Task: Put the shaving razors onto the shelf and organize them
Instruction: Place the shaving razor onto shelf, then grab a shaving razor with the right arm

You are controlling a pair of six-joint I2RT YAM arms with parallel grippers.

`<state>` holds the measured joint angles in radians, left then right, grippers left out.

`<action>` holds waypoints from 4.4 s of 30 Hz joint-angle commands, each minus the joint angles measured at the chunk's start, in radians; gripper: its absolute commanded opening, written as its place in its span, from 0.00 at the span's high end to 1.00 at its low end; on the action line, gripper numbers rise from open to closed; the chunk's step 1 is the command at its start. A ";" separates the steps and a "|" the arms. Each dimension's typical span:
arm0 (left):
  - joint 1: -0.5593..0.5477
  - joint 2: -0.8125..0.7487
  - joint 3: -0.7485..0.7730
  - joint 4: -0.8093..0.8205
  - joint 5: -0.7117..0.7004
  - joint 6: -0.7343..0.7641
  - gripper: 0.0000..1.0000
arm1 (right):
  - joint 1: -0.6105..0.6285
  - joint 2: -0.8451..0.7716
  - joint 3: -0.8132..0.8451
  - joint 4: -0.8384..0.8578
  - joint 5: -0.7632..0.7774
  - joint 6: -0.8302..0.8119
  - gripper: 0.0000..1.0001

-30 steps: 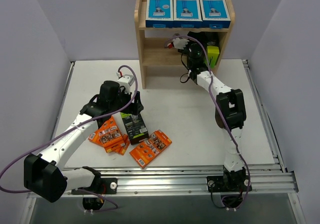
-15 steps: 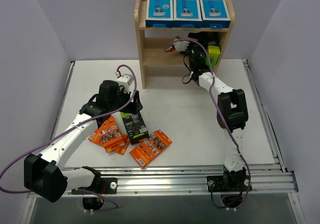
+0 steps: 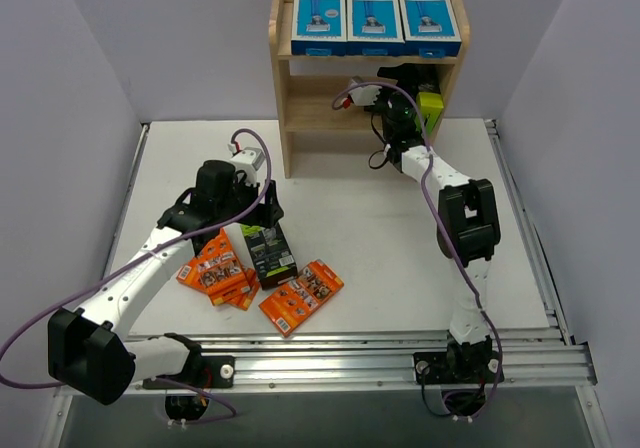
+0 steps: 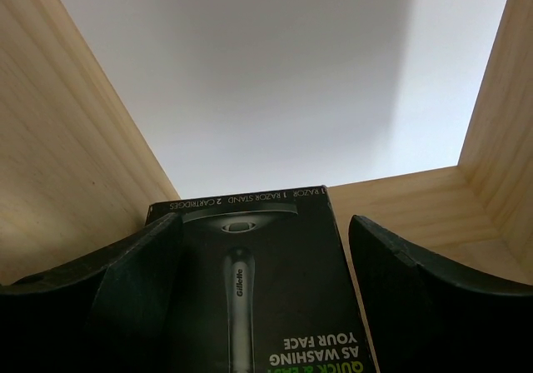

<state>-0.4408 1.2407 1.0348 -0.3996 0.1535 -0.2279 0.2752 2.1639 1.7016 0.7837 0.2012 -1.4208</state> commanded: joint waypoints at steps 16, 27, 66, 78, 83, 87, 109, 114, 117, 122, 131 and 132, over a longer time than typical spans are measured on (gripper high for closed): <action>0.013 -0.012 0.045 0.030 0.012 -0.001 0.15 | -0.034 -0.007 -0.132 -0.109 0.041 -0.109 0.16; 0.019 -0.018 0.044 0.035 0.023 -0.005 0.15 | 0.030 -0.006 -0.105 -0.067 0.066 -0.092 0.13; 0.042 -0.155 -0.015 0.077 -0.129 0.032 0.14 | 0.373 -0.461 -0.226 -0.419 0.050 0.658 0.23; 0.047 -0.233 -0.048 0.082 -0.351 0.047 0.06 | 0.548 -0.884 -0.740 -0.377 -0.028 1.555 0.27; 0.048 -0.250 -0.053 0.082 -0.394 0.052 0.03 | 0.558 -0.804 -0.689 -0.503 -0.106 1.835 0.24; 0.048 -0.248 -0.056 0.081 -0.408 0.052 0.03 | 0.562 -0.721 -0.698 -0.503 -0.175 2.000 0.21; 0.048 -0.231 -0.038 0.051 -0.390 0.036 0.03 | 0.564 -0.454 -0.878 -0.156 -0.424 2.378 0.03; 0.048 -0.234 -0.038 0.050 -0.393 0.036 0.03 | 0.562 -0.397 -0.850 -0.132 -0.476 2.378 0.03; 0.048 -0.234 -0.035 0.047 -0.396 0.036 0.03 | 0.564 -0.354 -0.809 -0.147 -0.512 2.373 0.04; 0.048 -0.234 -0.033 0.039 -0.413 0.039 0.03 | 0.564 -0.290 -0.783 -0.109 -0.569 2.401 0.05; 0.048 -0.233 -0.032 0.036 -0.419 0.039 0.03 | 0.562 -0.223 -0.778 -0.005 -0.638 2.473 0.10; 0.048 -0.231 -0.032 0.035 -0.419 0.039 0.03 | 0.561 -0.222 -0.780 0.006 -0.641 2.479 0.13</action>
<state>-0.3973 1.0111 0.9760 -0.3737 -0.2546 -0.1944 0.8307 1.9278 0.9035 0.7452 -0.3874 1.0176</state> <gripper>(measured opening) 0.969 0.891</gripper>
